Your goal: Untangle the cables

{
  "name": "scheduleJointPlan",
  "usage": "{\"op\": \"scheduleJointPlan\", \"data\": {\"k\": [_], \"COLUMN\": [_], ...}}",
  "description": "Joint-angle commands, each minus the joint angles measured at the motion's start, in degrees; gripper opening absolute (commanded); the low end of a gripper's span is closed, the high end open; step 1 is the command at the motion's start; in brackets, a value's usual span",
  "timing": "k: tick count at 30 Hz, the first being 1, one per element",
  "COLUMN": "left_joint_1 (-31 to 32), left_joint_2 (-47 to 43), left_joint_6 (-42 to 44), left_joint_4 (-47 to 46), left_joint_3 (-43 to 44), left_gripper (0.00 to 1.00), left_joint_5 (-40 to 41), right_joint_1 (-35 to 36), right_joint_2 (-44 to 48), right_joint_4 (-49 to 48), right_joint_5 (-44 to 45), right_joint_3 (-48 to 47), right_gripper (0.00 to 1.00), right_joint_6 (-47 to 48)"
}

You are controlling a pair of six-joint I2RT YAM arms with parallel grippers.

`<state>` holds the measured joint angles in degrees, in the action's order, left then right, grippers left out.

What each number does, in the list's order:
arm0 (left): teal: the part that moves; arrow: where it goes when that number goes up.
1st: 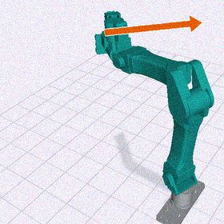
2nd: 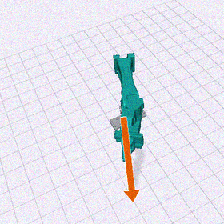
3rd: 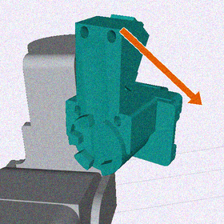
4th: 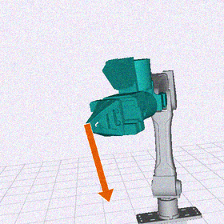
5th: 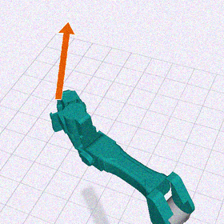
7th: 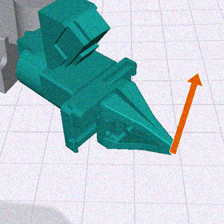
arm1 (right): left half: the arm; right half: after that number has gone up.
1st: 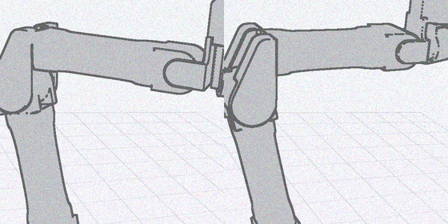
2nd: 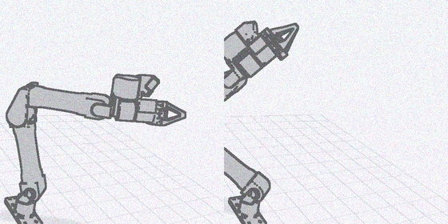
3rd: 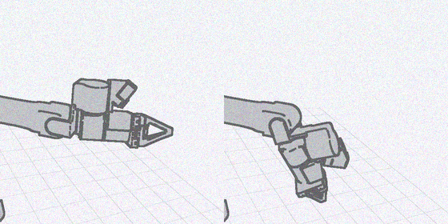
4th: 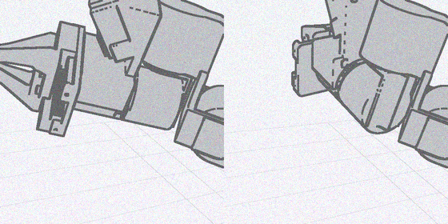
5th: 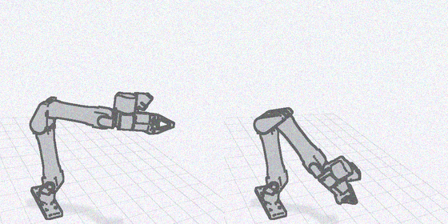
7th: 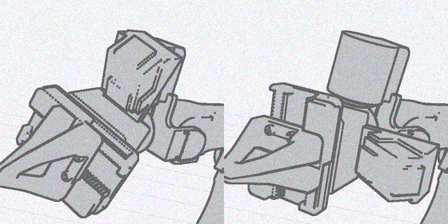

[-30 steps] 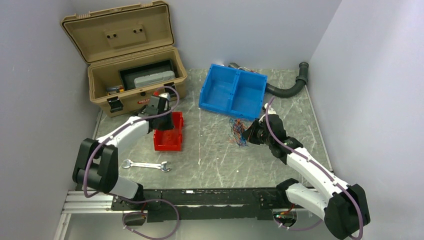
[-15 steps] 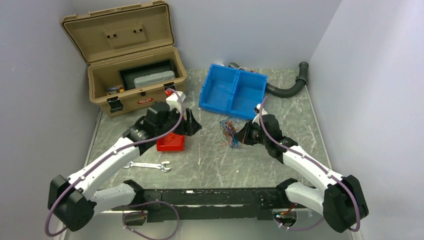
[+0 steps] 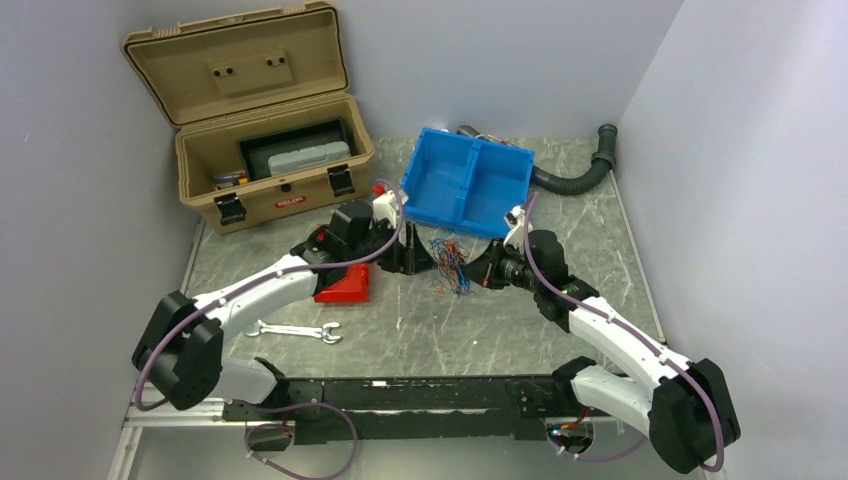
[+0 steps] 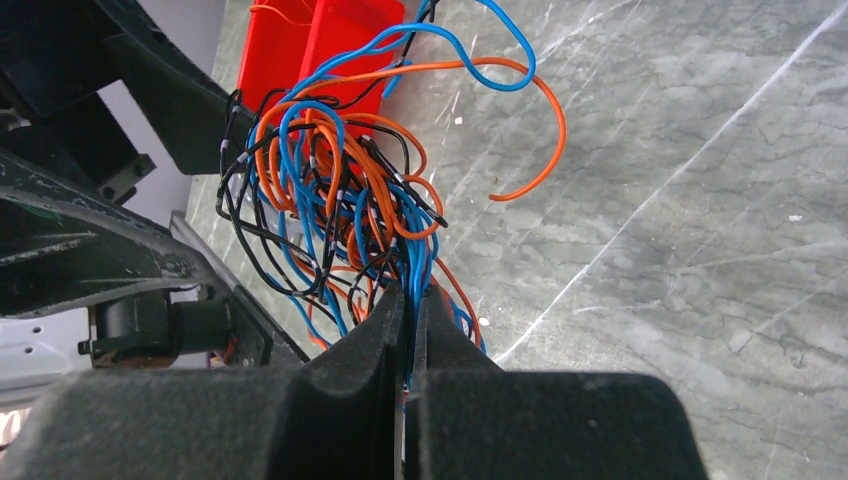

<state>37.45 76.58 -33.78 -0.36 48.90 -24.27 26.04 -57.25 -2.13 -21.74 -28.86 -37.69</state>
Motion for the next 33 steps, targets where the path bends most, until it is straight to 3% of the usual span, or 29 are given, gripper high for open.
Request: {"op": "scheduleJointPlan", "data": {"k": [1, 5, 7, 9, 10, 11, 13, 15, 18, 20, 22, 28, 31, 33], "left_joint_1": [1.8, 2.19, 2.21, 2.25, 2.16, 2.07, 1.41, 0.11, -2.13, -3.73, -4.94, -9.46, -11.44, -12.29], "left_joint_2": [3.04, 6.09, 7.25, 8.27, 8.62, 8.58, 6.95, 4.13, 0.33, -1.36, -2.62, -7.4, -9.33, -10.54], "left_joint_6": [-2.9, -5.54, -7.02, -7.13, -6.87, -6.14, -3.69, -1.38, 1.71, 3.7, 5.96, 9.45, 10.23, 10.99], "left_joint_4": [-7.84, -11.56, -14.85, -14.92, -14.7, -13.9, -9.58, -5.82, -1.85, 0.92, 4.46, 13.95, 17.03, 18.17], "left_joint_3": [4.14, 4.6, 4.29, 4.61, 4.74, 4.99, 4.89, 3.99, 2.65, 2.29, 2.29, 1.94, 2.36, 2.53], "left_gripper": [0.75, 0.63, 0.51, 0.34, 0.13, 0.0, 0.0, 0.0, 0.0, 0.0, 0.0, 0.0, 0.0, 0.0], "left_joint_5": [-5.11, -7.32, -8.75, -9.34, -9.65, -9.44, -7.19, -4.31, -1.52, -0.79, 0.52, 7.6, 10.25, 11.45], "right_joint_1": [0.32, 0.38, 0.36, 0.36, 0.3, 0.32, 0.32, 0.28, 0.32, 0.23, 0.23, -0.45, -2.53, -4.12], "right_joint_2": [1.26, 1.26, 1.36, 1.74, 1.97, 2.44, 3.38, 4.34, 5.14, 5.03, 4.69, 3.76, 3.68, 3.88], "right_joint_4": [-4.31, -4.57, -3.96, -3.54, -3.73, -4.05, -1.87, 5.28, 11.9, 14.05, 16.71, 29.91, 41.93, 45.91], "right_joint_5": [-2.3, -3.41, -3.12, -3.3, -3.73, -3.9, -2.01, 4.3, 12.64, 14.84, 17.44, 37.52, 52.45, 56.04], "right_joint_3": [-0.38, -0.67, -0.97, -1.08, -0.98, -0.94, -1.56, -2.82, -3.89, -4.23, -4.76, -7.33, -8.6, -9.09], "right_gripper": [0.0, 0.0, 0.0, 0.0, 0.0, 0.0, 0.01, 0.13, 0.16, 0.0, 0.0, 0.01, 0.0, 0.0], "right_joint_6": [-0.74, -1.28, -1.1, -1.02, -1.18, -1.36, -1.23, -0.9, -0.06, 0.71, 0.0, -5.12, -17.72, -20.35]}}
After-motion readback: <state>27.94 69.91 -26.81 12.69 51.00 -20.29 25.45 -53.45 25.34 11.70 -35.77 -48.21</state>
